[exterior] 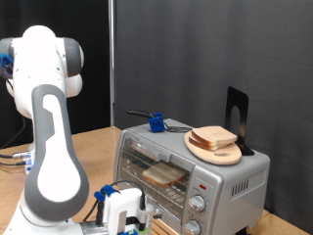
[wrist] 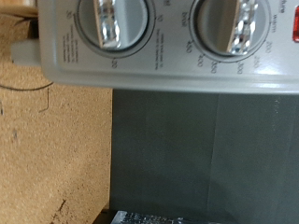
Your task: Make a piece of toast with the oven
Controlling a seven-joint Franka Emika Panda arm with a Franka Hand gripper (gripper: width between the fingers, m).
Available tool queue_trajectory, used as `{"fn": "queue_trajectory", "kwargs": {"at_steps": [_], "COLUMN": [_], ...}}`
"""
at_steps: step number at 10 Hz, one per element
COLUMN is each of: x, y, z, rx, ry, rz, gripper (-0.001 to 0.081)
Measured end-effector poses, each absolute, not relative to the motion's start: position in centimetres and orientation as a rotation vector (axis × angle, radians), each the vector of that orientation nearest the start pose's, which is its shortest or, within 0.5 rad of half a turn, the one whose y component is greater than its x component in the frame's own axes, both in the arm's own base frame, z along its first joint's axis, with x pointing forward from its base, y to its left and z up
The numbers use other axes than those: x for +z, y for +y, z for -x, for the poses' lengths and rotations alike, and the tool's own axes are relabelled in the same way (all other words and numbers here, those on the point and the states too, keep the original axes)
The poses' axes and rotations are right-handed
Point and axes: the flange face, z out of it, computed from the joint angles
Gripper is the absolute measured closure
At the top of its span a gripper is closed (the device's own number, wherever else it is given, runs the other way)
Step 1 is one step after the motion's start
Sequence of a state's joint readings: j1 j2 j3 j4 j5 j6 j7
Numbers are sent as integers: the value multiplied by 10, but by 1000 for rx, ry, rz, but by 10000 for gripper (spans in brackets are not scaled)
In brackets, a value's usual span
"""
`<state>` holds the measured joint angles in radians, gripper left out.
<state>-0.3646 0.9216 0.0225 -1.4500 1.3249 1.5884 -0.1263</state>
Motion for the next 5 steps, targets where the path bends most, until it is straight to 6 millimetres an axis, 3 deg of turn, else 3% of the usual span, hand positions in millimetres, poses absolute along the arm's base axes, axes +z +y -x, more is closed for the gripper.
{"fn": "queue_trajectory", "kwargs": {"at_steps": [5], "x": [153], "y": [-126], "z": [-676], "rx": [321], "ry": [714], "rz": [1592], "gripper": [-2]}}
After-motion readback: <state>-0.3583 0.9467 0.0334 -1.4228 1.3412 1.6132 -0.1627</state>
